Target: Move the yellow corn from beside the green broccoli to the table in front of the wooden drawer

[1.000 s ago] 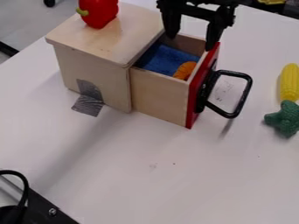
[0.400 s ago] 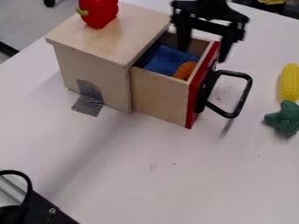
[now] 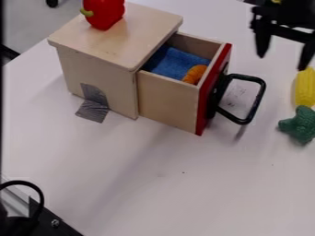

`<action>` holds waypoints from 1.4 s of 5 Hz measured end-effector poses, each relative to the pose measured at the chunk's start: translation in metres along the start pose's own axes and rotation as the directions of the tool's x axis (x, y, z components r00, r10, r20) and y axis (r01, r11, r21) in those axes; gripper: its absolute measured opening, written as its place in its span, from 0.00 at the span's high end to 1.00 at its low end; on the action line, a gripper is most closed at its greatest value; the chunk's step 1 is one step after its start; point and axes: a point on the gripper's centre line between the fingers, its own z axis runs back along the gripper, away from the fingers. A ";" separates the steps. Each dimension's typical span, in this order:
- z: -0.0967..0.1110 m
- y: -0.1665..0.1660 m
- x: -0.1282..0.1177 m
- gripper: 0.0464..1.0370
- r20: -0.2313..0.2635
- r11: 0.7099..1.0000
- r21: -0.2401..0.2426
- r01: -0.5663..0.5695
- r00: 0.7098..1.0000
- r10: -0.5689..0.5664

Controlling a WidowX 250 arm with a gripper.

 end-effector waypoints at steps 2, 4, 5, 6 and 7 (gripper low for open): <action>-0.037 -0.019 0.029 0.04 -0.015 0.998 -0.036 -0.051 0.999 0.051; -0.085 -0.018 0.018 0.04 -0.144 0.992 0.001 -0.125 0.982 0.124; -0.091 -0.018 0.015 0.07 -0.164 0.992 0.023 -0.126 0.978 0.128; -0.091 -0.015 0.016 0.34 -0.156 0.994 0.043 -0.097 0.982 0.103; -0.072 -0.015 0.036 0.41 -0.089 0.997 0.066 -0.051 0.994 0.057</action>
